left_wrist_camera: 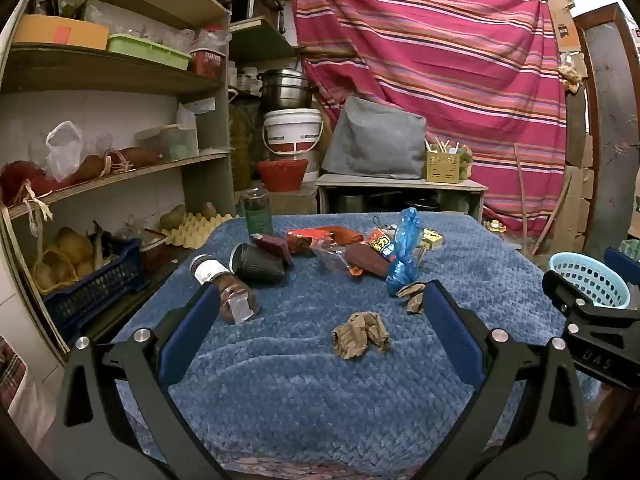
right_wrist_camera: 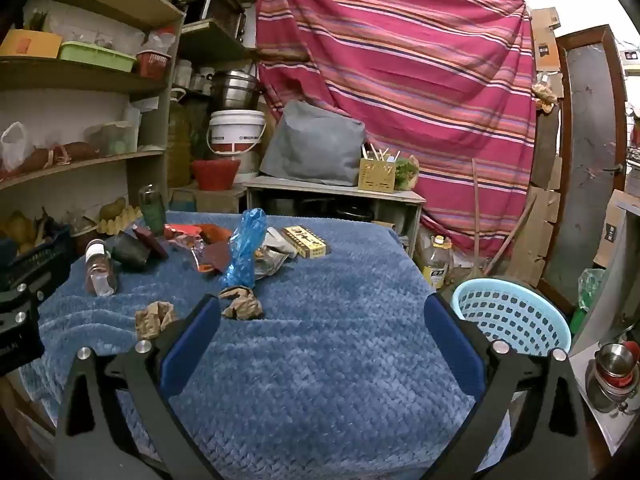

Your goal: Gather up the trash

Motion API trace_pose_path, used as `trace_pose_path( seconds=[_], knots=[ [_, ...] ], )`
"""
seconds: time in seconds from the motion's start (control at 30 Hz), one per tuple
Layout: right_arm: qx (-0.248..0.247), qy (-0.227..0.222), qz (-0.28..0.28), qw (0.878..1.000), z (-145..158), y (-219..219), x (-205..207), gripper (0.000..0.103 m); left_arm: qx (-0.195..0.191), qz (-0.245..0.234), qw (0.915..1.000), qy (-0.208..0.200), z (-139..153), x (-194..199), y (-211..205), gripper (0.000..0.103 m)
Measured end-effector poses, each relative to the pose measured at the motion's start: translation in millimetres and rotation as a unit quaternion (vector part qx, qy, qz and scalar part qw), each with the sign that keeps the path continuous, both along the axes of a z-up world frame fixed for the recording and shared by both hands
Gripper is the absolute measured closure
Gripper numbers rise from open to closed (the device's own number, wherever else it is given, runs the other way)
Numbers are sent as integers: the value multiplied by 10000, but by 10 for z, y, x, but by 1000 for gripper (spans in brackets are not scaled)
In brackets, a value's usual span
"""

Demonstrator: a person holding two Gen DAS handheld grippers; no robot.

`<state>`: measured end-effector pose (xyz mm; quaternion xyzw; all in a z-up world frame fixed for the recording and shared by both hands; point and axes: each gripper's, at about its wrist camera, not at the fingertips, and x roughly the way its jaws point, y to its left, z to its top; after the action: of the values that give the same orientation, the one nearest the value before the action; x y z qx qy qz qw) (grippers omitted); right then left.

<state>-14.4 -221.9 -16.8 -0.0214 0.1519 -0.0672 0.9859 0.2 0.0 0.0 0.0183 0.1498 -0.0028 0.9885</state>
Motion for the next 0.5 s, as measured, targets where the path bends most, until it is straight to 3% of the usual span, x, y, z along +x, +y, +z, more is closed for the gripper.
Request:
trace_pose_path(
  seconds=[0.5],
  knots=[
    [-32,13,23,10000,-27,91,32,4,71,68,9999,-82,-17,-16,-4,5]
  ],
)
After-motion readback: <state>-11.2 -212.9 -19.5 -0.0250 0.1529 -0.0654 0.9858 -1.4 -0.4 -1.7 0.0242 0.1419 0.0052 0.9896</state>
